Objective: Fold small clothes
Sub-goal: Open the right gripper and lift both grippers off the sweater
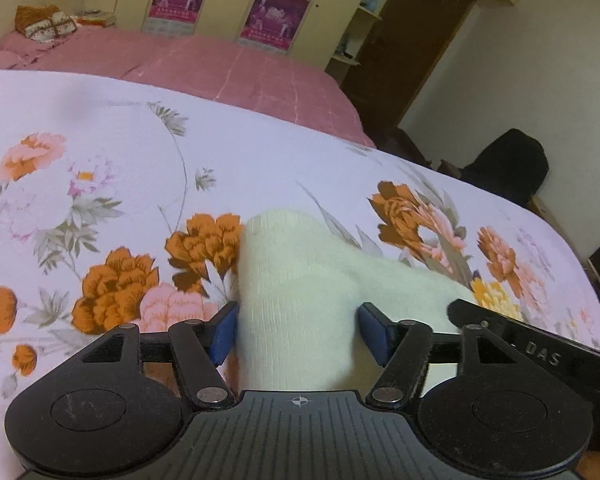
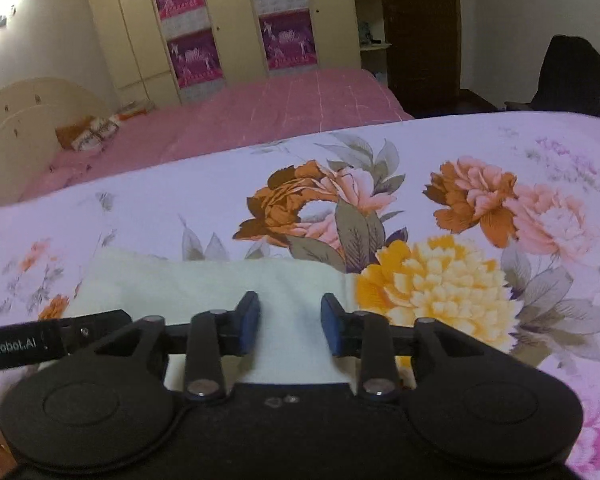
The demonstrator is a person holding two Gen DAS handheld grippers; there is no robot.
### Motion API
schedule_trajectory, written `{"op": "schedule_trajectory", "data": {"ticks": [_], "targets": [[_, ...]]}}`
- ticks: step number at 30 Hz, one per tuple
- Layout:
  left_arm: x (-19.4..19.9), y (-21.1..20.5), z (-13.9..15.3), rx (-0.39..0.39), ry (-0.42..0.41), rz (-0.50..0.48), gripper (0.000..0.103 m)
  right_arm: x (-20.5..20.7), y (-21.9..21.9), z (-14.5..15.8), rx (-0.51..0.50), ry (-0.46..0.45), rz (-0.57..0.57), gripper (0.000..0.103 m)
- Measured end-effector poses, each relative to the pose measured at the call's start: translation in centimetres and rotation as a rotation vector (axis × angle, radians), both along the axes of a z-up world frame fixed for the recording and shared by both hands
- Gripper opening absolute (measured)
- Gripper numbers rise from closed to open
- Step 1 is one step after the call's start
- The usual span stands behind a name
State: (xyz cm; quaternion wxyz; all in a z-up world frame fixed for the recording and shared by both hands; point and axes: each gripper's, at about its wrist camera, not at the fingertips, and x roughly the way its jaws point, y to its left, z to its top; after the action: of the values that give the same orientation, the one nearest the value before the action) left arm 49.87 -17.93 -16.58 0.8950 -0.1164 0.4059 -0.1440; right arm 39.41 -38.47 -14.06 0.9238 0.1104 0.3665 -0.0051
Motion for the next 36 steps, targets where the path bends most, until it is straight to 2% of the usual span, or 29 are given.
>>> {"op": "schedule_trajectory", "data": {"ticks": [5, 7, 9, 11, 13, 14, 16, 20, 24, 28, 30, 34, 36], "targets": [[0.5, -0.1, 0.5, -0.008, 0.018, 0.019, 0.068, 0.0, 0.0, -0.4, 0.012, -0.010, -0.020, 0.035], [-0.6, 0.1, 2.1, -0.014, -0.055, 0.008, 0.068, 0.0, 0.0, 0.5, 0.022, 0.009, -0.025, 0.035], [-0.9, -0.2, 3.0, 0.020, -0.115, -0.003, 0.068, -0.6, 0.3, 2.1, 0.039, -0.030, -0.019, 0.036], [0.5, -0.2, 2.4, 0.038, -0.075, 0.025, 0.068, -0.4, 1.0, 3.0, 0.011, -0.057, -0.002, 0.036], [2.2, 0.2, 0.7, 0.029, 0.018, 0.066, 0.068, 0.8, 1.4, 2.8, 0.005, -0.033, -0.002, 0.035], [2.4, 0.5, 0.1, 0.016, 0.033, 0.079, 0.068, 1.4, 1.6, 2.3, -0.002, -0.012, -0.006, 0.035], [2.6, 0.4, -0.1, 0.027, 0.022, 0.072, 0.068, 2.5, 1.7, 0.6, -0.061, 0.058, -0.025, 0.034], [2.6, 0.6, 0.0, 0.020, 0.036, 0.077, 0.068, 2.6, 1.1, -0.2, -0.046, 0.048, -0.025, 0.034], [0.6, 1.1, 1.5, 0.028, 0.011, 0.071, 0.068, 1.6, 1.1, 0.9, -0.025, 0.038, -0.033, 0.035], [-2.3, 1.3, 3.1, 0.067, -0.022, 0.025, 0.068, -1.4, 1.7, 2.9, -0.041, -0.025, -0.007, 0.036], [-3.7, 1.5, 3.6, 0.074, -0.026, 0.008, 0.068, -2.9, 2.0, 3.3, -0.037, -0.027, 0.002, 0.035], [-5.8, 1.3, 2.8, 0.100, -0.013, -0.030, 0.068, -5.5, 2.6, 3.3, -0.057, -0.041, -0.003, 0.036], [-6.4, 1.1, 2.4, 0.111, -0.016, -0.040, 0.069, -5.5, 3.0, 2.1, -0.097, 0.005, 0.005, 0.037]]}}
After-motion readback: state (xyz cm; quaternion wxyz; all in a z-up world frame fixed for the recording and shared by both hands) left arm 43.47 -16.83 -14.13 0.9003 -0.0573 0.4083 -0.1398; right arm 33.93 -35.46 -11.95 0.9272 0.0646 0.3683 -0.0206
